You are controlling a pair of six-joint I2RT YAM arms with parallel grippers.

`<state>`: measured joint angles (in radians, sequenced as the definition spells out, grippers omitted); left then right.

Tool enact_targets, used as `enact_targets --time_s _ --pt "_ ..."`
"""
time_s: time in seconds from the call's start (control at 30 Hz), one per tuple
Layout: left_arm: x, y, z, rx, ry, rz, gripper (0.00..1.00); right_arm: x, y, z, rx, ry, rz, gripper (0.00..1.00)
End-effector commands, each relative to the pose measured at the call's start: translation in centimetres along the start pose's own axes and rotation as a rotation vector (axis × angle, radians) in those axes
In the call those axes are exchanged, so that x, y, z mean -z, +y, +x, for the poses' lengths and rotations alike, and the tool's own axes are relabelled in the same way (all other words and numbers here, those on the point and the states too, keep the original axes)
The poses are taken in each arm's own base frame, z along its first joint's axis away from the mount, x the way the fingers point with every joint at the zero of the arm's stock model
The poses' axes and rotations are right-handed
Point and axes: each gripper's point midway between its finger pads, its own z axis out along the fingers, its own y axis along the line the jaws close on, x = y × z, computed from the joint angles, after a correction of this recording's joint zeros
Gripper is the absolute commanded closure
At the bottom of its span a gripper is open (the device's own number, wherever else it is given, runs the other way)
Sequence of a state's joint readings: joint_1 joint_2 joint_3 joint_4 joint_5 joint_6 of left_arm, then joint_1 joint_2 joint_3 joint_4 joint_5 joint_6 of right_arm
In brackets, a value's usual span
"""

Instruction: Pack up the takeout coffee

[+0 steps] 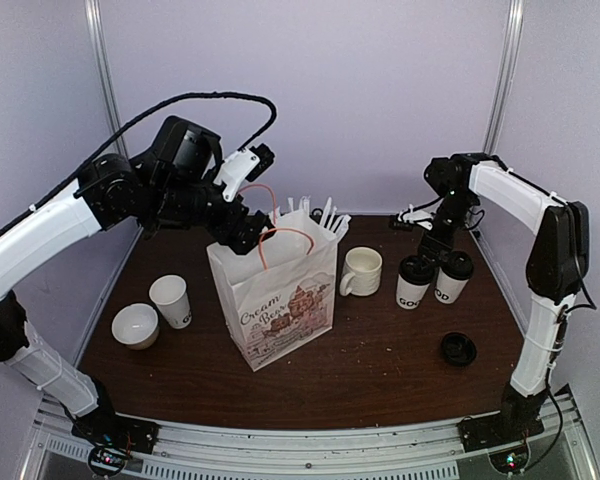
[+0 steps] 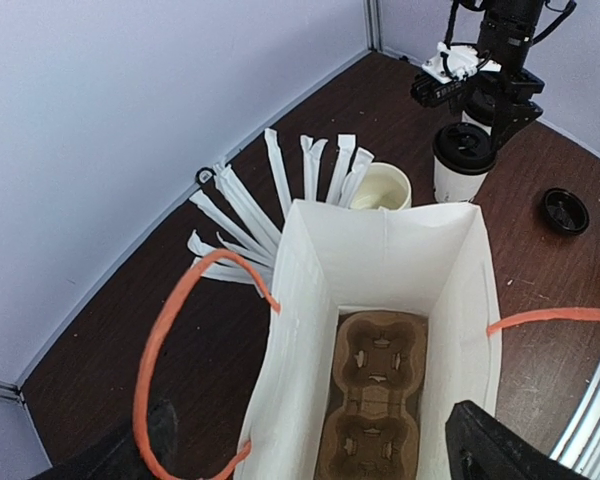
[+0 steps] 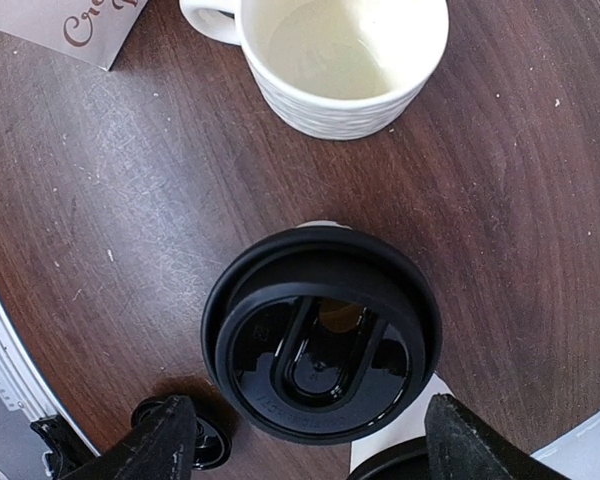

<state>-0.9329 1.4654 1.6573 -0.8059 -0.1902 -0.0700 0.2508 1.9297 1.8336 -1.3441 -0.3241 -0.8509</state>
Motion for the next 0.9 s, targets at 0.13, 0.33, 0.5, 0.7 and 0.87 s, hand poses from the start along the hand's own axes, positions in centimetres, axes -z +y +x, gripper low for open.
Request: enact_targets --time_s 0.13,0.33,0.5,0.7,0.87 --pt "1.8 1.0 -1.7 0.046 -0.093 -0.030 0.03 -1.6 -0.1 -0.1 0.025 0.054 0.012 0.19" --pt "1.7 1.2 -1.5 0.046 -0.090 -0.039 0.04 -2.4 -0.4 0.0 0.022 0.078 0.018 0.21" --pt "1.7 1.3 -1.4 0.046 -0.092 -0.044 0.04 -2.7 0.0 0.1 0.030 0.096 0.012 0.23" --pt "1.9 1.1 -1.6 0.046 -0.099 -0.035 0.04 -1.4 0.3 -0.3 0.033 0.078 0.037 0.22" --pt "2.3 0.8 -1.9 0.046 -0.115 -0.007 0.04 0.0 0.3 -0.8 0.047 0.051 0.063 0.12"
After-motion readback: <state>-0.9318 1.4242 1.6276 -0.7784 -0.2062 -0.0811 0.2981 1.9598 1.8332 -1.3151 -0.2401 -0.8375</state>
